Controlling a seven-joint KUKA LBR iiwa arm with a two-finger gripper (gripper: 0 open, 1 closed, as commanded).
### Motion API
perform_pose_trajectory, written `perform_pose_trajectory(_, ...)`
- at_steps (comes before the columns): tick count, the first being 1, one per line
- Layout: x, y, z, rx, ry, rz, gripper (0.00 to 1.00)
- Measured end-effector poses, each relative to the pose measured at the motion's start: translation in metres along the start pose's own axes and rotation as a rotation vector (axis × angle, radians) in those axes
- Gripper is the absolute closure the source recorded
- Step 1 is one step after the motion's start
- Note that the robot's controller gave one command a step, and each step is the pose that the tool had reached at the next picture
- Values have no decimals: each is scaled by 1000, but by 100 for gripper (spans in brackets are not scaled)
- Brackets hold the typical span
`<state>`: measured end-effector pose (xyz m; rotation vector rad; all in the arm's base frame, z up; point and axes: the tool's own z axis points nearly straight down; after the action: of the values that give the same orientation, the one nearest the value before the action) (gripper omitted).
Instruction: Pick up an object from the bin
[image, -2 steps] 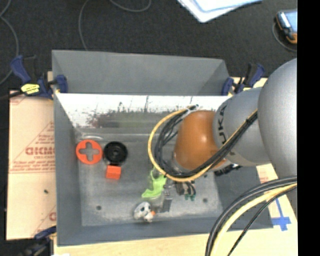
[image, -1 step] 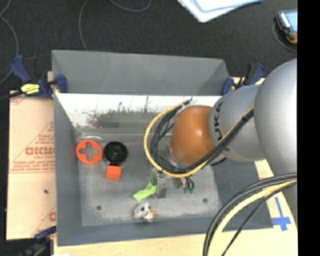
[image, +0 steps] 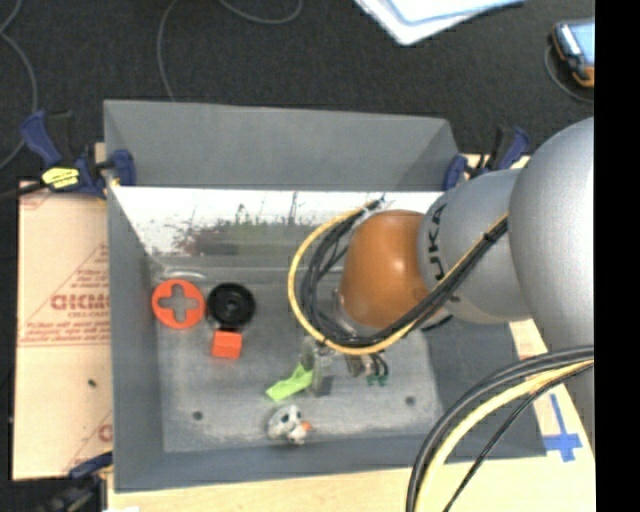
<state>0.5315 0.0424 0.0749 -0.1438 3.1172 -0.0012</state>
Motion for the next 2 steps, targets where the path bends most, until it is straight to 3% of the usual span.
perform_pose_trajectory(2,-11,-1,0,1,-13,-35,100)
